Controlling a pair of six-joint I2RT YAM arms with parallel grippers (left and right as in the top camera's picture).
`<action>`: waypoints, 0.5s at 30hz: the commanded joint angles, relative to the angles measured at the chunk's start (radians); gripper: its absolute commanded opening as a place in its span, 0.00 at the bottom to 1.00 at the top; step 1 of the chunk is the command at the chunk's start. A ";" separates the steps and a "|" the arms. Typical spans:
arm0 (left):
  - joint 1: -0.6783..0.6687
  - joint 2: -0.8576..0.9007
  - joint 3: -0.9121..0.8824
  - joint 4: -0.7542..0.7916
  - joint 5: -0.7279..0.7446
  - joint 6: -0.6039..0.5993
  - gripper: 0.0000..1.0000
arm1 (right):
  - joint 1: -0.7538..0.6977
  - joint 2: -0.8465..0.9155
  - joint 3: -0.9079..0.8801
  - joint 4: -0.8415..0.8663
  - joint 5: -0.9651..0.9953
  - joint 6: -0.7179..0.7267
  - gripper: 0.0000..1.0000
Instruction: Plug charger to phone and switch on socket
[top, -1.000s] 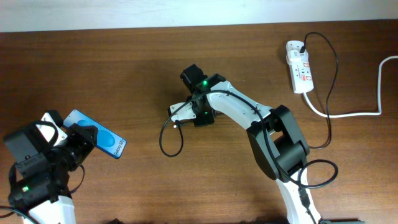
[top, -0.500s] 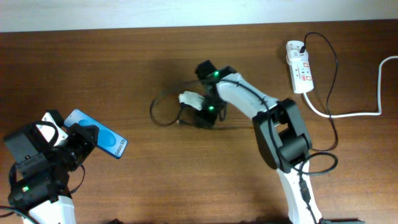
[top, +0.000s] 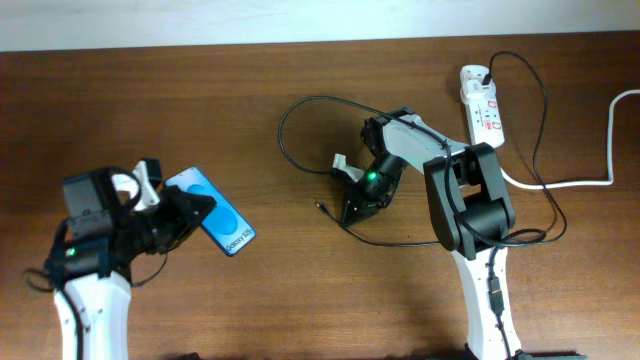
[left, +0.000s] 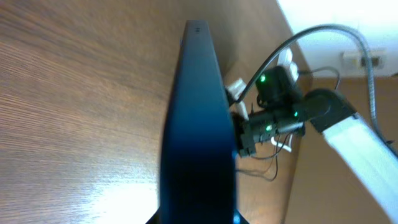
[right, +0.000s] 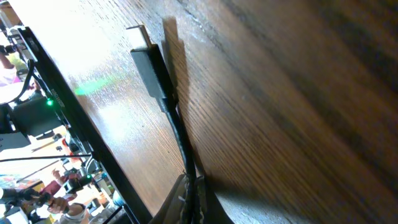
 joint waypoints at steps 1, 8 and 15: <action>-0.058 0.079 0.031 0.028 0.037 -0.005 0.03 | -0.023 0.032 -0.046 0.030 0.292 0.017 0.04; -0.126 0.172 0.031 0.093 0.037 -0.009 0.04 | -0.022 -0.197 -0.046 -0.008 0.368 0.054 0.04; -0.192 0.177 0.031 0.194 0.036 -0.013 0.07 | -0.022 -0.315 -0.046 0.019 0.370 0.055 0.06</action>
